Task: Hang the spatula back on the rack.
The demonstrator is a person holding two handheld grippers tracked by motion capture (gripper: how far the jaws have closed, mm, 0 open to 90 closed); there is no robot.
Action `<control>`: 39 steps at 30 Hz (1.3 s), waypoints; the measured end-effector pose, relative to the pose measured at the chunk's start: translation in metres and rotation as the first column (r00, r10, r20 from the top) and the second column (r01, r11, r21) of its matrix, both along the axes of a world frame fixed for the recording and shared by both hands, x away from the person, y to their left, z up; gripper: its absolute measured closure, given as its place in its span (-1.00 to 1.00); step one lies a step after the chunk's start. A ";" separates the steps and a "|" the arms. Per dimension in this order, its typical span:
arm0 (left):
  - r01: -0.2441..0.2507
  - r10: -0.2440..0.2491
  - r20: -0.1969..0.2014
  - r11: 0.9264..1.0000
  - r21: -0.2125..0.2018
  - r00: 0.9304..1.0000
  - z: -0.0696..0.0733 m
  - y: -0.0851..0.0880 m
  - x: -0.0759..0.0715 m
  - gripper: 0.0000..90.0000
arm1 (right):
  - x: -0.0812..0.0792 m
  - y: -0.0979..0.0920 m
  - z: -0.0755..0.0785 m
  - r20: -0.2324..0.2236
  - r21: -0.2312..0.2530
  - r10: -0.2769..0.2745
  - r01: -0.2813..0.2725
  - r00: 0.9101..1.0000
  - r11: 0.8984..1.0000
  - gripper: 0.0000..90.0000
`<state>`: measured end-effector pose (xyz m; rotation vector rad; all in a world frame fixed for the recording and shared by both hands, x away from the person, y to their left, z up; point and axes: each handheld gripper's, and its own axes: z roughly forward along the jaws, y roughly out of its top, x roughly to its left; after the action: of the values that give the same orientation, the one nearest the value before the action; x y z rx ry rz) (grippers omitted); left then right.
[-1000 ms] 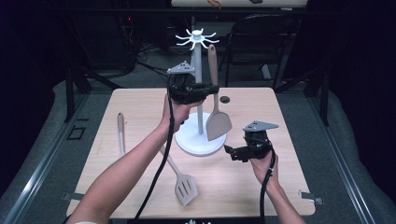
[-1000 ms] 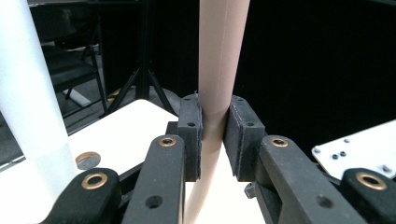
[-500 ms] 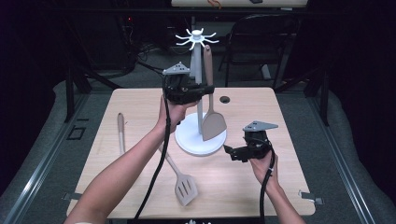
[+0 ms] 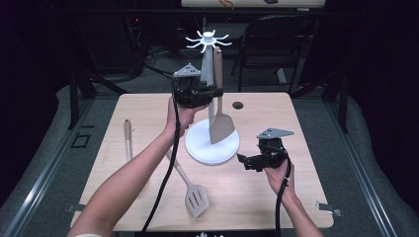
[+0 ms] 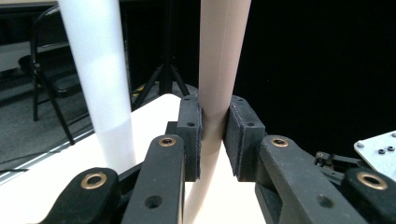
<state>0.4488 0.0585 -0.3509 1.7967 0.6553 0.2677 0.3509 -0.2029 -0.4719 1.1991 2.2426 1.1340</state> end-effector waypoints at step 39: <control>0.035 -0.036 0.009 0.995 0.091 0.999 0.030 0.052 -0.010 -0.64 | 0.019 -0.022 -0.020 -0.142 -0.070 -0.047 0.038 0.989 0.997 -1.00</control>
<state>0.4387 0.1107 -0.3210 1.8908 0.6120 0.2867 0.3699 -0.2250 -0.4923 1.3328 2.3281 0.9764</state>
